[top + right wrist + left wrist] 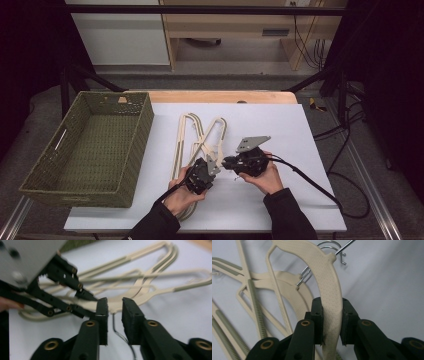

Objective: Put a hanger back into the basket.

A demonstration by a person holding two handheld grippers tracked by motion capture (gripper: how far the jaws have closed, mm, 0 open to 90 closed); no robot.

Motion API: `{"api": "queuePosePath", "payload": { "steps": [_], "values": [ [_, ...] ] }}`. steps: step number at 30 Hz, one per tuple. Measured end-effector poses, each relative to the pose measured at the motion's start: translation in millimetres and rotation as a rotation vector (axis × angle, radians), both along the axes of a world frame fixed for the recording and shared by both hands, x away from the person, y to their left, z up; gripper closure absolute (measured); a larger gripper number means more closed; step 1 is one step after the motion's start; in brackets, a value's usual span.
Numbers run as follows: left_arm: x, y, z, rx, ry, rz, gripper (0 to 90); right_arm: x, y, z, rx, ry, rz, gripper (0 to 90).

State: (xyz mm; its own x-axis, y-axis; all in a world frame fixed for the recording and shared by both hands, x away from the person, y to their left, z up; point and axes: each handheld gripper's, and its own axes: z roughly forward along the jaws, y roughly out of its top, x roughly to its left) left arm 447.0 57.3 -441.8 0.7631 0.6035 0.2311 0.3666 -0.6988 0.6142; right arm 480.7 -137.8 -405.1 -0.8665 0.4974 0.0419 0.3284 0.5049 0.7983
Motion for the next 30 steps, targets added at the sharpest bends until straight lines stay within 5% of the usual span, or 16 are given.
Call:
{"api": "queuePosePath", "payload": {
  "steps": [3, 6, 7, 14, 19, 28, 30],
  "values": [
    [-3.2, 8.5, 9.3, -0.016, -0.021, 0.017, 77.4, -9.3, -22.9, 23.5, 0.114, -0.099, -0.076, 61.1],
    [-4.9, 14.4, 15.0, -0.021, -0.039, 0.031, 78.6, -15.0, -40.0, 32.2, 0.160, -0.135, -0.127, 55.6],
    [-5.6, 18.6, 18.7, -0.035, -0.047, 0.046, 79.1, -18.5, -54.5, 34.8, 0.189, -0.160, -0.193, 46.4],
    [-2.6, 48.5, 37.5, -0.075, -0.099, 0.143, 83.3, -24.0, -87.0, 21.6, 0.237, -0.132, -0.280, 25.6],
    [1.8, 63.7, 40.7, -0.103, -0.121, 0.195, 85.8, -26.6, -95.8, 15.7, 0.241, -0.123, -0.313, 22.7],
    [-1.6, 88.5, 53.1, -0.224, -0.147, 0.212, 86.2, -33.3, -105.4, 14.3, 0.267, -0.115, -0.330, 19.8],
    [-7.3, 96.4, 63.6, -0.287, -0.149, 0.212, 86.2, -34.1, -105.6, 14.6, 0.279, -0.107, -0.329, 19.1]
  ]
}}
